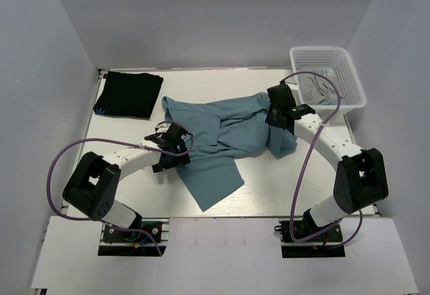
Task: Fold and stack the t-shirts
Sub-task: Flatten out the tshirt
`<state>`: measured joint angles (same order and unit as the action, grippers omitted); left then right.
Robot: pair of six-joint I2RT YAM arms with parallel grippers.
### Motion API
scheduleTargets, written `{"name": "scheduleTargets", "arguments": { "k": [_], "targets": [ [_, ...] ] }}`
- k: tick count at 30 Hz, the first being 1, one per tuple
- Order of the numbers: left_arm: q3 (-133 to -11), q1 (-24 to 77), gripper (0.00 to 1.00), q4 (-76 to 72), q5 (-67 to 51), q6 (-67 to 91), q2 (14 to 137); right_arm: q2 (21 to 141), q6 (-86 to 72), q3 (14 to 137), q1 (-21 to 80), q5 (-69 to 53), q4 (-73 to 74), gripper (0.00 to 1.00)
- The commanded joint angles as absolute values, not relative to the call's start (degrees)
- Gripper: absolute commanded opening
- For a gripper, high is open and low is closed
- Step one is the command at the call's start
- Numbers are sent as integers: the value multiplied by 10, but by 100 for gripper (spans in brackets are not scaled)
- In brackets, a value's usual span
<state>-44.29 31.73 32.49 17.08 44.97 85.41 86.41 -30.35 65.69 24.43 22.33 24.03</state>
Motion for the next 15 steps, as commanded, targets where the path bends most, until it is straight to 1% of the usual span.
{"name": "scheduleTargets", "arguments": {
  "k": [1, 2, 3, 4, 6, 7, 8, 10, 13, 15],
  "targets": [
    [-432, 320, 100, 307, 135, 439, 835, 879, -288, 660, 242, 211, 242, 14],
    [-432, 320, 100, 307, 130, 439, 828, 883, -288, 663, 242, 210, 254, 22],
    [-432, 325, 100, 313, 119, 433, 821, 889, -289, 669, 245, 209, 264, 28],
    [-432, 325, 100, 313, 112, 425, 811, 889, -291, 669, 243, 218, 275, 39],
    [-432, 331, 100, 313, 83, 411, 781, 874, -301, 653, 242, 231, 282, 49],
    [-426, 337, 100, 313, 70, 406, 770, 856, -307, 646, 241, 236, 286, 61],
    [-426, 337, 100, 305, 57, 406, 759, 835, -312, 614, 239, 248, 287, 66],
    [-421, 356, 100, 305, 16, 400, 732, 799, -329, 591, 237, 254, 298, 72],
    [-414, 384, 100, 310, -39, 395, 715, 740, -330, 501, 236, 236, 298, 72],
    [-409, 411, 100, 310, -68, 395, 708, 711, -317, 452, 236, 191, 279, 70]
  ]
}}
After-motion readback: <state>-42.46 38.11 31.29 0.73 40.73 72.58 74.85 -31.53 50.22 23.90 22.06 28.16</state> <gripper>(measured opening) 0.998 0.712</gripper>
